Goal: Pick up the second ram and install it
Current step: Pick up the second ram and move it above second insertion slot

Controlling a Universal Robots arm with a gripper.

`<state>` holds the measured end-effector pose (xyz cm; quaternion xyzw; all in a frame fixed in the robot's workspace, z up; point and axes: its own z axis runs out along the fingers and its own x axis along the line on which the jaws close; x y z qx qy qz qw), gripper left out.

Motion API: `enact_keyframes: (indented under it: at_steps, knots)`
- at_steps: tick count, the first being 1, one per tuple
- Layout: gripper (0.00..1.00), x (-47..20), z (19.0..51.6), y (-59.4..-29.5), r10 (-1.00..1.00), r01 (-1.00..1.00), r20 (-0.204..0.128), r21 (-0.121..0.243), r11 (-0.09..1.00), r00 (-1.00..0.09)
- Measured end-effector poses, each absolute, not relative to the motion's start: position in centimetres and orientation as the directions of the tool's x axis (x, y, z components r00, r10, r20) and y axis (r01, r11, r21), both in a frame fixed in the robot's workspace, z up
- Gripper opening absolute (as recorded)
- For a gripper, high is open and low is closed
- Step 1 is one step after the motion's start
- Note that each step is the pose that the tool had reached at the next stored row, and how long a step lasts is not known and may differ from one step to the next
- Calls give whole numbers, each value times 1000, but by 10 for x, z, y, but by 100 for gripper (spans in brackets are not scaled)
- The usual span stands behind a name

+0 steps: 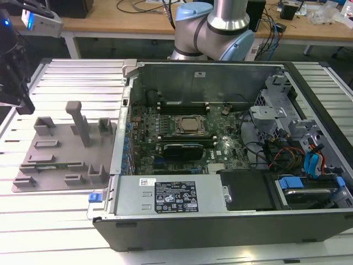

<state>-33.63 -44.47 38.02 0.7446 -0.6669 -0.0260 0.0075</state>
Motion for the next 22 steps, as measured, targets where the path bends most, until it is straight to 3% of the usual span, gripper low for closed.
enact_keyframes:
  at_steps: [2, 6, 15, 18, 22]
  knots:
    - [8, -336, 380, -445, -984, -983, -29, 46, -180, 178]
    - [8, -336, 380, -445, -984, -983, -29, 46, -179, 178]
    - [8, -336, 377, -445, -996, -995, -28, 46, 88, -89]
    - [9, -336, 377, -445, -995, -994, -28, 46, 96, -97]
    - [34, -336, 377, -445, -995, -994, -28, 46, 96, -97]
